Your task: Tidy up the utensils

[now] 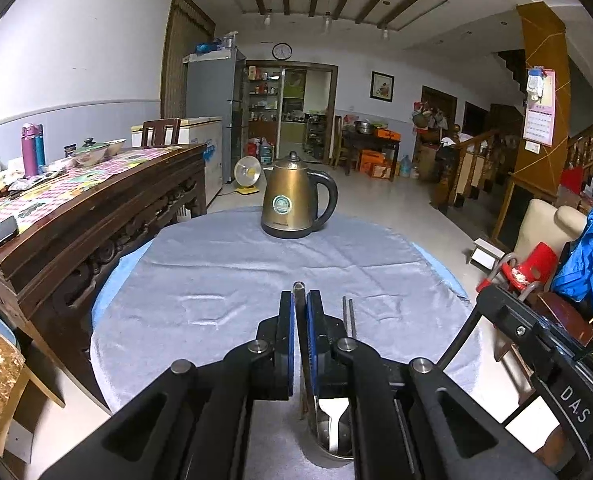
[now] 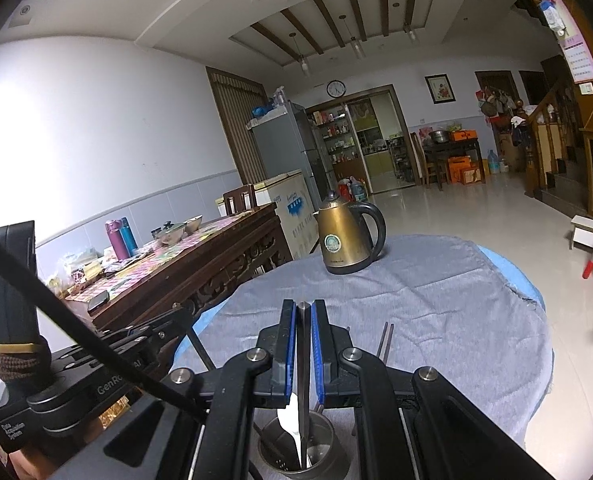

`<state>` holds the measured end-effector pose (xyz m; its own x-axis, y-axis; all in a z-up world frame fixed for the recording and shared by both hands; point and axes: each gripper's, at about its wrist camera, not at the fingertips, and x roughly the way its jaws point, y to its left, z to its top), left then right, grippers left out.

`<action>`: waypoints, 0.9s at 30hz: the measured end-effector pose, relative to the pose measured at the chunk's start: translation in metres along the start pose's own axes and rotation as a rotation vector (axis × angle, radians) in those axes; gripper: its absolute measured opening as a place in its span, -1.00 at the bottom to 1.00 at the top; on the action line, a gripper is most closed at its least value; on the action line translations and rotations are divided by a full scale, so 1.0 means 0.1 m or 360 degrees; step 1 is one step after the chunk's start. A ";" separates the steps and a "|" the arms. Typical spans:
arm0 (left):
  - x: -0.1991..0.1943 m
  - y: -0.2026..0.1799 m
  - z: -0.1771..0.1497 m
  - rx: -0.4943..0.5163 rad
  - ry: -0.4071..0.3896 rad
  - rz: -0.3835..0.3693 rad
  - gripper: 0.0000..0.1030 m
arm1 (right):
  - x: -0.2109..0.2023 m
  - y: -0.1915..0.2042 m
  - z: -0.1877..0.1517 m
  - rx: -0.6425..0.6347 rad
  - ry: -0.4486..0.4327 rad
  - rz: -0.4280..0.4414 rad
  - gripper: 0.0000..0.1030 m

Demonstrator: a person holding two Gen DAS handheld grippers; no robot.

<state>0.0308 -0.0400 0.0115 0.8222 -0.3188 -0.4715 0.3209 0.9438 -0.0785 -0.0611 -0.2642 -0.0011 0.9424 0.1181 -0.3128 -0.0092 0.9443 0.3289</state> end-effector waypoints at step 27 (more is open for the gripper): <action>0.02 0.01 -0.04 0.0041 -0.0021 0.0186 -0.20 | 0.07 -0.19 0.04 0.0154 0.0048 -0.0005 -0.73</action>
<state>0.0308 -0.0394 0.0072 0.8610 -0.2079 -0.4643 0.2343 0.9722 -0.0008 -0.0533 -0.2823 -0.0060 0.9319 0.1257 -0.3402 0.0275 0.9108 0.4119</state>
